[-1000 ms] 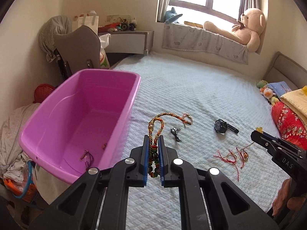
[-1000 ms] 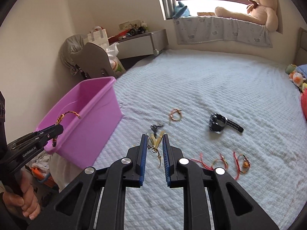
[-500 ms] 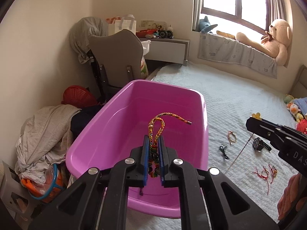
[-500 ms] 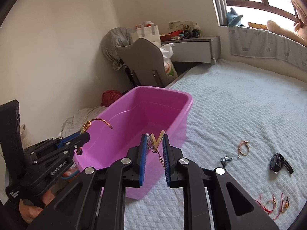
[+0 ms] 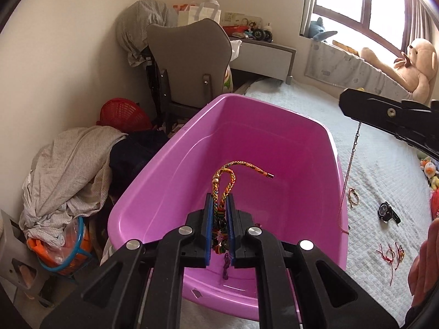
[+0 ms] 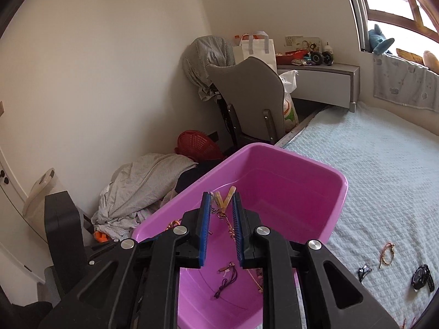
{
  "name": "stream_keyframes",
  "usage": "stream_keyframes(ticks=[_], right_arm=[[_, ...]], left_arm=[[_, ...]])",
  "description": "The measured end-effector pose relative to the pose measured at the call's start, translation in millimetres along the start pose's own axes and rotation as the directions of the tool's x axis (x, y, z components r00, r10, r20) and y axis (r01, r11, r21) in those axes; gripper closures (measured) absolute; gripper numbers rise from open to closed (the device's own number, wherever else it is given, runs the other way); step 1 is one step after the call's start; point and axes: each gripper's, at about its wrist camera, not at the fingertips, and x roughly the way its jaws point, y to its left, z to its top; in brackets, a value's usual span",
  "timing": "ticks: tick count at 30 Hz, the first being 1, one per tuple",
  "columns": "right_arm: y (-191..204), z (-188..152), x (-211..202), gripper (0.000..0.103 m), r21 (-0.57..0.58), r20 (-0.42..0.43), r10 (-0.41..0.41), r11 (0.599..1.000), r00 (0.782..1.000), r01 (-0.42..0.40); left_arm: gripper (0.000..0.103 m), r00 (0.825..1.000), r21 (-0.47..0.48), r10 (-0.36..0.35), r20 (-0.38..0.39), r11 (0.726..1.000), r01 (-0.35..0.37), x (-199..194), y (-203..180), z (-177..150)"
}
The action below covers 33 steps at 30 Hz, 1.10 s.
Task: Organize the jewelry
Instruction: 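Open both tools to drop the bracelet and chain into the tub, then move both tools away from the tub back toward the bed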
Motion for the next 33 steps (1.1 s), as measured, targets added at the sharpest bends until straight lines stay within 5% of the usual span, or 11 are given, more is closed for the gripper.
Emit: stream_keyframes(ticks=[10,12,13,14,15,16,33], right_arm=[[-20,-22,63,0.087,0.028,-0.195,-0.09,0.995,0.977,0.097],[-27,-27,72,0.067,0.033,-0.234,-0.122,0.991,0.965,0.133],[-31,-28,75,0.039,0.045,-0.252,-0.129,0.988,0.959,0.145],[-36,-30,75,0.031,0.057,-0.259,-0.132,0.987,0.957,0.152],[-38,-31,74,0.031,0.064,-0.257,-0.139,0.985,0.956,0.16],[-40,-31,72,0.031,0.061,-0.252,-0.158,0.982,0.955,0.179],[-58,-33,43,0.031,0.076,-0.214,-0.167,0.979,0.962,0.187]], left_arm=[[0.093,0.996,0.019,0.016,-0.09,1.0,-0.014,31,0,-3],[0.088,0.994,0.032,0.033,-0.106,0.999,-0.03,35,-2,-4],[0.069,0.992,0.037,0.048,-0.113,0.998,-0.044,37,-3,-4],[0.054,0.991,0.045,0.067,-0.114,0.997,-0.062,38,-4,-4],[0.017,0.991,0.049,0.089,-0.104,0.995,-0.085,37,-5,-5],[0.009,0.992,0.048,0.105,-0.074,0.994,-0.102,33,-5,-5],[0.009,0.985,0.024,0.151,-0.08,0.989,-0.149,22,-6,-3]])
